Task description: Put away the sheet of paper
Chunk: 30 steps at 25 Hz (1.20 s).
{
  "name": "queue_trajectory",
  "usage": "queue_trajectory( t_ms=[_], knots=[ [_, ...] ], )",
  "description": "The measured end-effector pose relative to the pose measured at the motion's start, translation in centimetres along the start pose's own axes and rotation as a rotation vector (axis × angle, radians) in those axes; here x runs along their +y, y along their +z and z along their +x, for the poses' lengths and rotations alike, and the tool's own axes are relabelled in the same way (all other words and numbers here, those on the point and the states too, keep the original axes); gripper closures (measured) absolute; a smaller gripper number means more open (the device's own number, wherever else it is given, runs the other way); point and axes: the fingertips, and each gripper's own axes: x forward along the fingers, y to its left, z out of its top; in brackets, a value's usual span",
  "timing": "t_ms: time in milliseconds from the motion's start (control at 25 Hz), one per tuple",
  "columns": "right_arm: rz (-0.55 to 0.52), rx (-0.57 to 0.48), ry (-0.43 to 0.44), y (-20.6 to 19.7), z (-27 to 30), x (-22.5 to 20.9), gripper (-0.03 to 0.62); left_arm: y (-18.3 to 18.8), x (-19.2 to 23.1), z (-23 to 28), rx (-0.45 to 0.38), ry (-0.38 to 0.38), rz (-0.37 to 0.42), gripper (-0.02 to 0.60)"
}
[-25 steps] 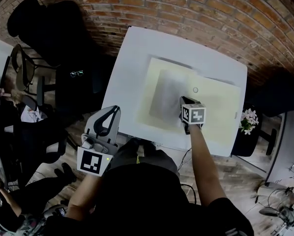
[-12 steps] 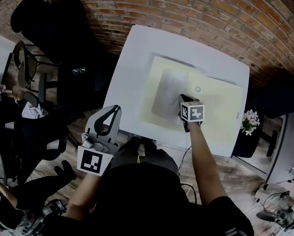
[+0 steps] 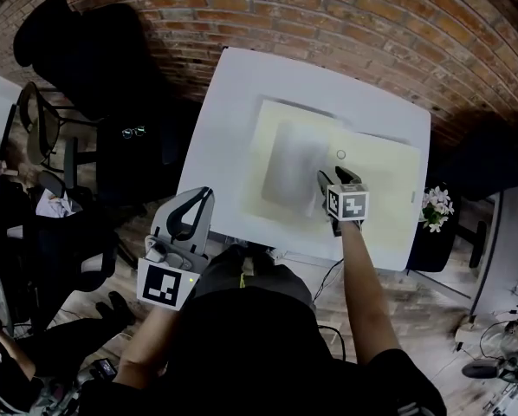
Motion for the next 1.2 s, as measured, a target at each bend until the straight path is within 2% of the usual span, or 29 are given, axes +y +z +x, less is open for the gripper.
queue_trajectory(
  t_ms=[280,360,440,640,840,1200],
  knots=[
    [0.088,-0.033,-0.077,-1.3,-2.9,-2.6,0.394,1.0,-1.0,1.0,-0.032,-0.06,0.009,0.551],
    [0.112,-0.061,-0.123,-1.7,-4.1,-3.7,0.515,1.4,-1.5,1.6,-0.044,-0.082,0.015,0.551],
    [0.157,-0.09,-0.168,-2.4,-5.5,-5.0,0.574,1.7,-2.0,2.3,-0.053,-0.106,0.021,0.551],
    [0.276,-0.15,-0.231,-4.1,-9.1,-7.3,0.58,2.3,-3.4,3.8,-0.08,-0.167,0.02,0.551],
    [0.32,-0.207,-0.276,-3.6,-12.0,-9.1,0.58,3.7,-4.8,5.6,-0.126,-0.219,0.025,0.551],
    [0.304,-0.388,-0.286,2.6,-17.2,-9.0,0.58,5.3,-6.1,7.7,-0.165,-0.282,0.027,0.551]
  ],
)
